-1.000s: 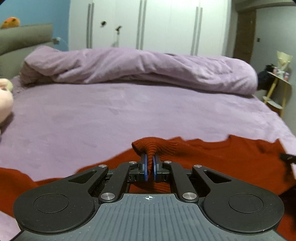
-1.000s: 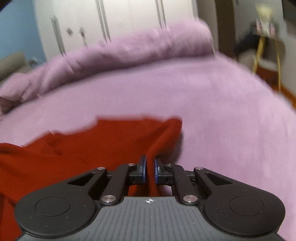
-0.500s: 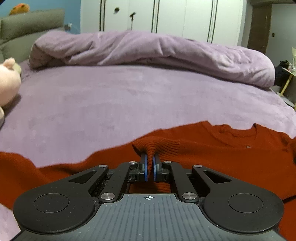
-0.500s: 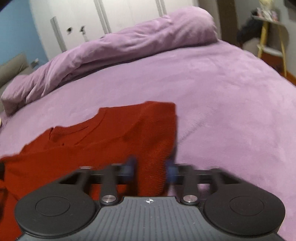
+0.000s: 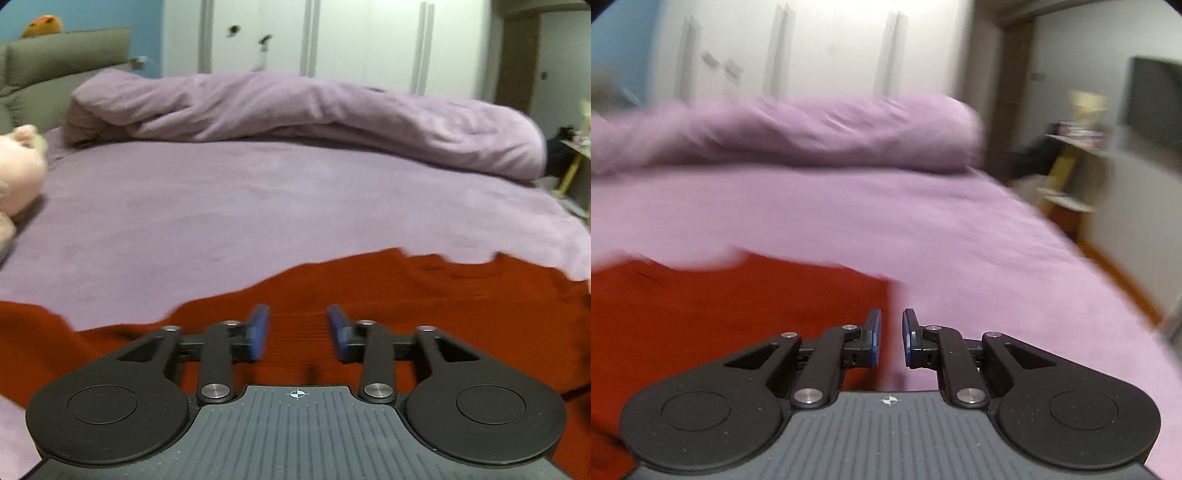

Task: Fold small clothes

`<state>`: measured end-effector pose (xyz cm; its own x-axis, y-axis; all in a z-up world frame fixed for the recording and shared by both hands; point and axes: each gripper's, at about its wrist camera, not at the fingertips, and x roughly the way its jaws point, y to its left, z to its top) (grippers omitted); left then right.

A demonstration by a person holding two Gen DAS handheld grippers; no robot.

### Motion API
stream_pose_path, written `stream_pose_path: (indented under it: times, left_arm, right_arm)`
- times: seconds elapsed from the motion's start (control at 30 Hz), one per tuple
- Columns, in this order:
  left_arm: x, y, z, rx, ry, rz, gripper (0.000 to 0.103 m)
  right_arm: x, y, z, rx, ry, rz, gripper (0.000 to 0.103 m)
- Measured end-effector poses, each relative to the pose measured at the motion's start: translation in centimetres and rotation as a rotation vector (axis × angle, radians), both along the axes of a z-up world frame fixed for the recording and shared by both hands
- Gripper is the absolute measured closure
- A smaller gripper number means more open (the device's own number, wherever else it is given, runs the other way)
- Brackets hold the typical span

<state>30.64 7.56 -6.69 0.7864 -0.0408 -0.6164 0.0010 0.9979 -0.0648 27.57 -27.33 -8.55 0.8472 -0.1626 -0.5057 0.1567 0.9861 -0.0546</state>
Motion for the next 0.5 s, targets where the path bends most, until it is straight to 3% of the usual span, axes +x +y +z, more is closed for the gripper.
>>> stream_pose_path:
  times: [0.07, 0.17, 0.23, 0.3, 0.37, 0.43, 0.5]
  left_arm:
    - [0.9, -1.8, -0.8, 0.035, 0.041, -0.04, 0.052]
    - [2.2, -3.5, -2.5, 0.066, 0.107, -0.064, 0.052]
    - [2.9, -4.3, -3.3, 0.069, 0.125, -0.063, 0.049]
    - [3.3, -5.0, -3.8, 0.072, 0.126, -0.067, 0.045]
    - [3.2, -5.5, -4.3, 0.085, 0.112, -0.075, 0.042]
    - [3.4, -5.8, -4.6, 0.098, 0.104, -0.077, 0.037]
    - [3.6, -5.7, -4.8, 0.093, 0.104, -0.07, 0.033]
  right_arm:
    - [0.3, 1.8, -0.3, 0.058, 0.022, 0.122, 0.088]
    - [1.7, 4.0, -2.2, -0.036, 0.082, 0.168, 0.088]
    - [2.2, 3.9, -3.5, -0.165, 0.081, 0.116, 0.088]
    - [2.5, 2.4, -3.9, -0.22, 0.063, 0.054, 0.088]
    - [2.8, 0.4, -4.0, -0.232, 0.061, -0.018, 0.082]
    - [3.1, -1.6, -4.1, -0.204, 0.058, -0.024, 0.067]
    - [3.0, -2.2, -4.0, -0.202, 0.051, -0.017, 0.065]
